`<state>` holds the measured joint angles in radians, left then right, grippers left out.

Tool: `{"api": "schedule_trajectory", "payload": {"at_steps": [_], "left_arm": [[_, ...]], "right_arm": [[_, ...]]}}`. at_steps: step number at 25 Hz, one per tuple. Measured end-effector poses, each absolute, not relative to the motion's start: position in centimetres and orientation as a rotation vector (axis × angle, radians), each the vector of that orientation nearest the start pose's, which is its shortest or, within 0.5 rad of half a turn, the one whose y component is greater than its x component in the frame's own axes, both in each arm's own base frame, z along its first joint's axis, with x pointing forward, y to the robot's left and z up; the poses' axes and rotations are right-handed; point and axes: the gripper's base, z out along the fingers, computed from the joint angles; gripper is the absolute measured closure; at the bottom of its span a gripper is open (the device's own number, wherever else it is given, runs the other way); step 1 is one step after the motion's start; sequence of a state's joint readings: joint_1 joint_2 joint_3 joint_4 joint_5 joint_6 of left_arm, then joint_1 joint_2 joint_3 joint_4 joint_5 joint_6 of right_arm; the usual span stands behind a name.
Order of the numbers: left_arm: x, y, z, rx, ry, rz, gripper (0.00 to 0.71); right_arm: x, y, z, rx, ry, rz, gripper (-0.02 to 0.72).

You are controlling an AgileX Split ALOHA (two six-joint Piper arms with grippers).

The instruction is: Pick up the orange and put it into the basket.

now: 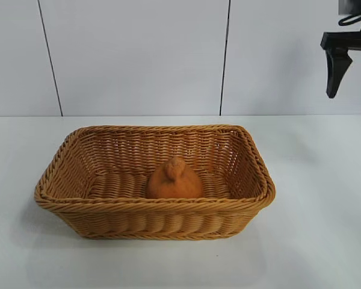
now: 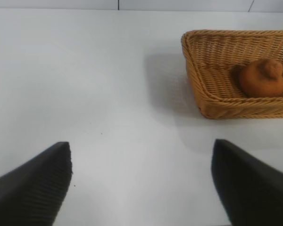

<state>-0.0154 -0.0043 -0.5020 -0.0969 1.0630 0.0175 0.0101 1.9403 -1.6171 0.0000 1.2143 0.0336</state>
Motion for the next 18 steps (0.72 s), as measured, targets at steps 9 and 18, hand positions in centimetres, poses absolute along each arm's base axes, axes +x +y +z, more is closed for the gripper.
{"api": "schedule_trajectory", "payload": {"at_steps": [9, 18], "left_arm": [[-0.6, -0.8, 27.8, 0.038, 2.038, -0.115, 0.129], [-0.6, -0.8, 27.8, 0.038, 2.038, -0.115, 0.129]], "right_arm": [[29.7, 0.4, 24.8, 0.004, 3.134, 0.018, 0.042], [18.2, 0.3, 26.0, 0.001, 2.988, 0.021, 0.042]]}}
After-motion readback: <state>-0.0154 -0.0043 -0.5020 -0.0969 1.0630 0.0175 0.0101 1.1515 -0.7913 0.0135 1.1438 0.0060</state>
